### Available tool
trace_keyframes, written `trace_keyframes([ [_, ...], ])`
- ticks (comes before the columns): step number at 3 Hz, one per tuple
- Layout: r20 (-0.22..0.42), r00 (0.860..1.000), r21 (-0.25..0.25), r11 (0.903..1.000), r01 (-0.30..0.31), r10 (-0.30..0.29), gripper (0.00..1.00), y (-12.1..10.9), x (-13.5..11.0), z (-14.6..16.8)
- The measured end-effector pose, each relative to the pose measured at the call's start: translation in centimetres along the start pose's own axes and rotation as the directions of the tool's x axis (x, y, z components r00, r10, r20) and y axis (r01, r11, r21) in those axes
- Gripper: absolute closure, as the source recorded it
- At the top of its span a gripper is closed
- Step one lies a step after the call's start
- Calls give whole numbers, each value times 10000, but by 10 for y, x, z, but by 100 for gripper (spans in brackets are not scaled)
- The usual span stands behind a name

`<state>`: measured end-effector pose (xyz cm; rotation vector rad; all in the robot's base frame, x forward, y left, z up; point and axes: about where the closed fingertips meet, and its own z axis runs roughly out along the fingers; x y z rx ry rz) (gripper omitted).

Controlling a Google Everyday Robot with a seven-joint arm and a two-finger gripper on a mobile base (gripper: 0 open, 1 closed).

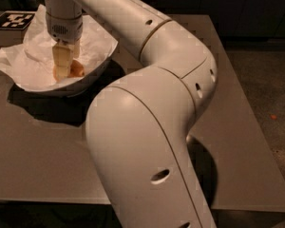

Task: Pick orange from white bowl

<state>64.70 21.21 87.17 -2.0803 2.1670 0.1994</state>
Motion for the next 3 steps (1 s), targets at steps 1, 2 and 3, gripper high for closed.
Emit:
trace_keyframes([
  [1, -149, 9999, -157, 9999, -16, 13, 27, -5, 13, 12],
  [2, -251, 9997, -396, 9992, -69, 59, 45, -5, 25, 23],
  [3, -19, 10000, -207, 9998, -59, 59, 68, -11, 17, 26],
])
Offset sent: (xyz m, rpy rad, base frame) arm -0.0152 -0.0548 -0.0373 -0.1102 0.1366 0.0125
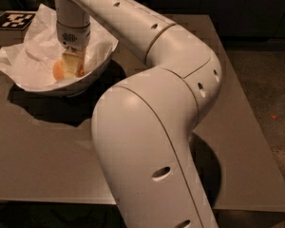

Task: Pick orange from white bowl

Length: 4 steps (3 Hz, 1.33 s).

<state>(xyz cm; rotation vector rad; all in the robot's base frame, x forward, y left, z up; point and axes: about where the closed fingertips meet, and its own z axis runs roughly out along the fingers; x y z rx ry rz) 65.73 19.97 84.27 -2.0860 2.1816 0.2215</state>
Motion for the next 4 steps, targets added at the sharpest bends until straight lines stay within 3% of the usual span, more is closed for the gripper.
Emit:
trace_keyframes([
  [1, 25, 10000, 20, 10000, 1, -1, 92, 0, -1, -3],
  [2, 390, 9989, 412, 9989, 227, -243, 100, 4, -1, -18],
  [3, 1079, 9913, 851, 9942, 659, -749, 100, 25, 0, -43],
  [4, 1775, 9725, 1162, 9845, 1313, -1506, 100, 54, 3, -69],
])
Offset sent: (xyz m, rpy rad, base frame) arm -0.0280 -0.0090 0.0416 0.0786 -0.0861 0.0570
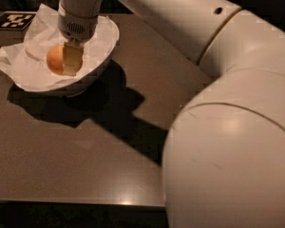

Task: Pick orange from white bowl

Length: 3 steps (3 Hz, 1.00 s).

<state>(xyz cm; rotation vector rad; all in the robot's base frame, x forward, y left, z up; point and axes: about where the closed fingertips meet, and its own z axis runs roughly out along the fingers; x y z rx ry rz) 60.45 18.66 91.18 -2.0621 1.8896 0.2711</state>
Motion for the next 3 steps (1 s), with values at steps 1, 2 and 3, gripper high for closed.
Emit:
trace_keyframes([
  [1, 746, 9944, 284, 9969, 734, -753, 100, 31, -2, -29],
  [2, 1392, 9800, 529, 9893, 1362, -1424, 100, 57, -5, -51],
  [3, 1823, 9635, 816, 9796, 1836, -1958, 100, 78, -7, -72],
])
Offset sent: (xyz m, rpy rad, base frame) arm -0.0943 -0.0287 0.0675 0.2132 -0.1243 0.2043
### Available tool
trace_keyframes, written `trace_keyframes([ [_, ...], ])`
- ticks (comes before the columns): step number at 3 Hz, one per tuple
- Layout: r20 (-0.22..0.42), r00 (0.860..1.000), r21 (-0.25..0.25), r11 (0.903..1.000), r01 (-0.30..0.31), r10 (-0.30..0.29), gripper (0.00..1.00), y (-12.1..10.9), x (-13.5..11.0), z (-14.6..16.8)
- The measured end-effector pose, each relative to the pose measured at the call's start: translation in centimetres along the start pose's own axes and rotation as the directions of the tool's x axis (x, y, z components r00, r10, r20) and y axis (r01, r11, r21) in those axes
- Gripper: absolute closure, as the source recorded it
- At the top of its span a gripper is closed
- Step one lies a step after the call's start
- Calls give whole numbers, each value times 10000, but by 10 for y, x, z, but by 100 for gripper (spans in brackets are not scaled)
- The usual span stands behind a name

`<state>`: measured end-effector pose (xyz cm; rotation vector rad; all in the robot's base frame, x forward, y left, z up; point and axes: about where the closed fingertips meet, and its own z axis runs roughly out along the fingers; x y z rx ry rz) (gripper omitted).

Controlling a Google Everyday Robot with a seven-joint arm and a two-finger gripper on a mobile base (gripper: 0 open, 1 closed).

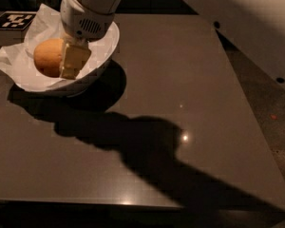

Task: Pick orange from white bowl

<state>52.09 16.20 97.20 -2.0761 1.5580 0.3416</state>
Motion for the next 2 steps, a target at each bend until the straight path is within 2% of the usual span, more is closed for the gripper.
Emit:
trace_keyframes([
  [1, 313, 9992, 390, 9989, 249, -261, 100, 19, -2, -19],
  [2, 320, 9991, 443, 9987, 246, -260, 100, 20, -1, -22],
])
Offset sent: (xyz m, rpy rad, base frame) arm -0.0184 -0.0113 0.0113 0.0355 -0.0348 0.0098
